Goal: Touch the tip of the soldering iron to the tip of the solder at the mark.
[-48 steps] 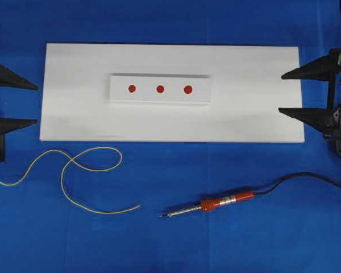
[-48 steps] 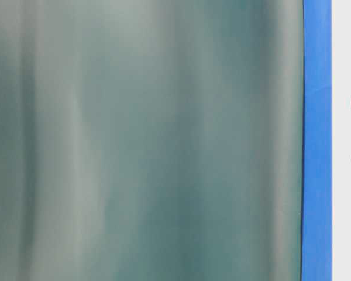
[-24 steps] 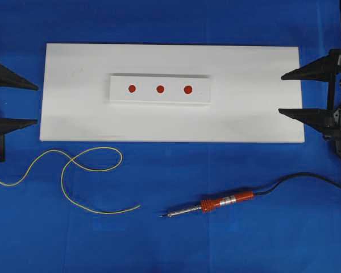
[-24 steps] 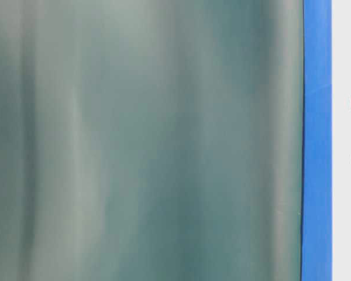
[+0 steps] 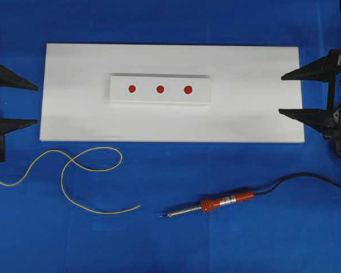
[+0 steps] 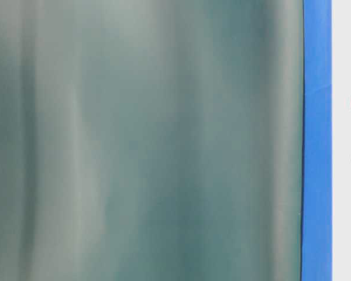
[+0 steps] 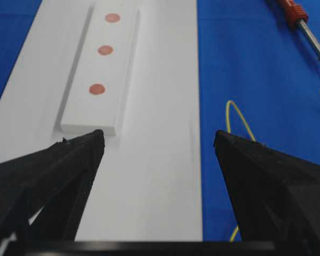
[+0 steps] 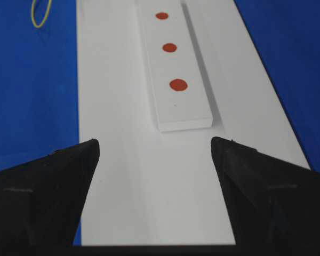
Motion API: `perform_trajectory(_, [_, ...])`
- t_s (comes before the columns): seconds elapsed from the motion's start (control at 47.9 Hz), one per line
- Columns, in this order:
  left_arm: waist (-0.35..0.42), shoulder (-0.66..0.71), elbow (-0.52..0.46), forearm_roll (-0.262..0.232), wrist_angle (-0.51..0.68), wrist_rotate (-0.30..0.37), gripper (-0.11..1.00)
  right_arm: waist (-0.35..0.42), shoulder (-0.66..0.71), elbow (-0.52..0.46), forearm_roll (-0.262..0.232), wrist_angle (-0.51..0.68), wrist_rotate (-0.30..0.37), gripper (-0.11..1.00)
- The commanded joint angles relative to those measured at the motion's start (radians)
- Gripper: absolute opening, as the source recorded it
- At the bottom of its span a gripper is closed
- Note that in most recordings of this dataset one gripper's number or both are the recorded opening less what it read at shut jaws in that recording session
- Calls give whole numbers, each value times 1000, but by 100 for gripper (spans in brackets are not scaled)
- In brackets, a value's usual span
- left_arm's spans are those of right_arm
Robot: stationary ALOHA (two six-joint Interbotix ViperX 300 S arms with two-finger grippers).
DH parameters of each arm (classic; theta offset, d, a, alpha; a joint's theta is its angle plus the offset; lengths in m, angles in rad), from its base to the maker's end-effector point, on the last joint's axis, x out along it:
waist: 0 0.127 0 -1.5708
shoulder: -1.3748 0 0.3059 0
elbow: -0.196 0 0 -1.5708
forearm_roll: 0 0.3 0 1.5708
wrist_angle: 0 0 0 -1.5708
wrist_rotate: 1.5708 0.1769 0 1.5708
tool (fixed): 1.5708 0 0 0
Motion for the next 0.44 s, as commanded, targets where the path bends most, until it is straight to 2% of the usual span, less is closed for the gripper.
perform_trajectory(0.0, [3, 8, -9, 2, -3, 2, 80, 2, 9, -14, 2, -6, 0, 73])
perform_trajectory(0.418, [3, 8, -9, 0, -3, 0, 80, 8, 8, -15, 2, -5, 0, 73])
